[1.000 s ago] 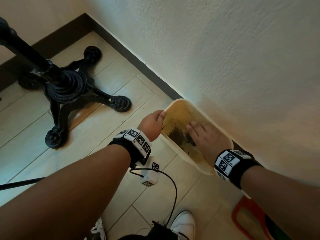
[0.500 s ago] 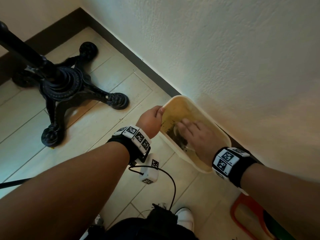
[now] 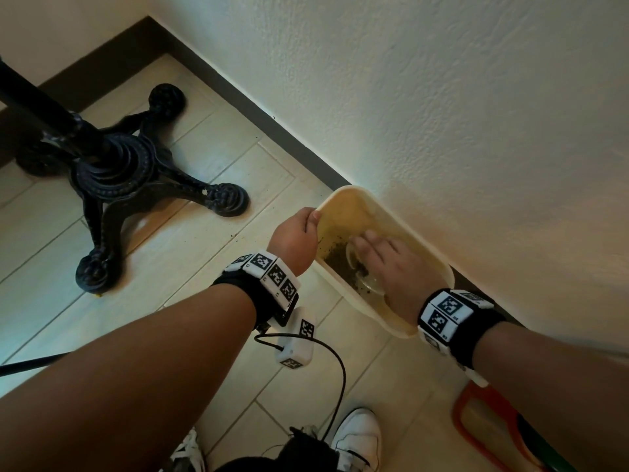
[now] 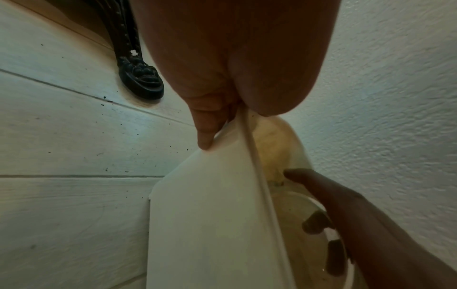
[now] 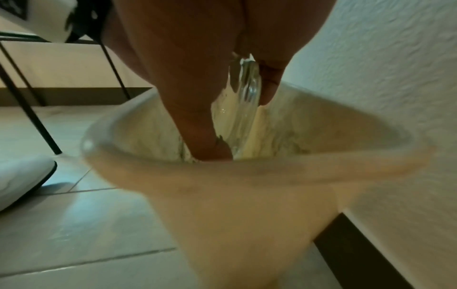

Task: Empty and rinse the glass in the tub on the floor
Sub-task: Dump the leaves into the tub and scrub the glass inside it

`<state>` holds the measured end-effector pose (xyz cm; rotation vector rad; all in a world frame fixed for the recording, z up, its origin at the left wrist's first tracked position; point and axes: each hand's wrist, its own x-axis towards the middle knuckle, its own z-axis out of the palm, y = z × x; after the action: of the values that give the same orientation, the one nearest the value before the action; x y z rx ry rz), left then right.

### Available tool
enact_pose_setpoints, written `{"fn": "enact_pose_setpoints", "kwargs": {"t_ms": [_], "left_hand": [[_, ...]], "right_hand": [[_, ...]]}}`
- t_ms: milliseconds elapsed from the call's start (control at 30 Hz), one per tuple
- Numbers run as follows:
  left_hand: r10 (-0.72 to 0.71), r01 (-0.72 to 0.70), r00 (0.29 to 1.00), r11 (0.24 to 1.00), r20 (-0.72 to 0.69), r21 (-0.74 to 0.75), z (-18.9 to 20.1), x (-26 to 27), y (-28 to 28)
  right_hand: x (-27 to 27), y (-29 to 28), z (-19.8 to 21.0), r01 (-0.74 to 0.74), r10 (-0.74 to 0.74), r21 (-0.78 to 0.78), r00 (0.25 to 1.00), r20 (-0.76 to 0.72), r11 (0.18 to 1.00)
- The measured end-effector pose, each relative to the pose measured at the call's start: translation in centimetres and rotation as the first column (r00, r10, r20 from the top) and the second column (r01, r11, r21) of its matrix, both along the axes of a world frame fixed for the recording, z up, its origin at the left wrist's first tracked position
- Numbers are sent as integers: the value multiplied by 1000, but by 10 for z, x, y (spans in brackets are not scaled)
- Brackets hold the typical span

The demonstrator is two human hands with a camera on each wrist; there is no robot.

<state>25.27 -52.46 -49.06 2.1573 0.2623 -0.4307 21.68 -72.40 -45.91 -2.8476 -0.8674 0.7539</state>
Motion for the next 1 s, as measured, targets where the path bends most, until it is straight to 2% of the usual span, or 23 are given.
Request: {"fn": "enact_pose_setpoints", "kwargs": {"t_ms": [100,233,333,466,600,733,800,833,933,1000], "left_hand": [[53,-52,999,998,6,-36,0,-1,-2],[86,-85,996,995,0,-53,1,-3,-6],[114,-112,993,991,14,-70,2,-5,-10],[173,-173,985,978,-11,-119,3,-7,-10],[205,-204,979,970,-1,-130,3,-7,-12],[196,-195,981,969,-10,-154,0,-7,-11],[188,-186,982,970,-5,-153,0,-8,-10],[182,-180,983,973,-2,-147,0,-8,-10],[176,-175,984,976,-7,-132,2,-9,-10],[175,-174,985,977,-4,-126,3,-9,-10]], "right_hand": [[-7,-1,0,-141,141,-4,990,-18,990],[1,-8,-10,-46,46,12,998,-30,999],[-1,-11,-13,-178,178,-3,983,-38,984],[9,-14,-5,-67,67,-41,998,2,997],[0,-20,-2,-261,262,-41,965,19,964],[4,-30,-11,-154,154,-25,988,12,988],[1,-30,-12,-251,252,-26,968,16,968],[0,-31,-13,-253,253,-9,968,-1,968],[8,-38,-21,-74,74,-17,997,25,997],[12,-41,-21,-15,18,-42,997,71,999]]}}
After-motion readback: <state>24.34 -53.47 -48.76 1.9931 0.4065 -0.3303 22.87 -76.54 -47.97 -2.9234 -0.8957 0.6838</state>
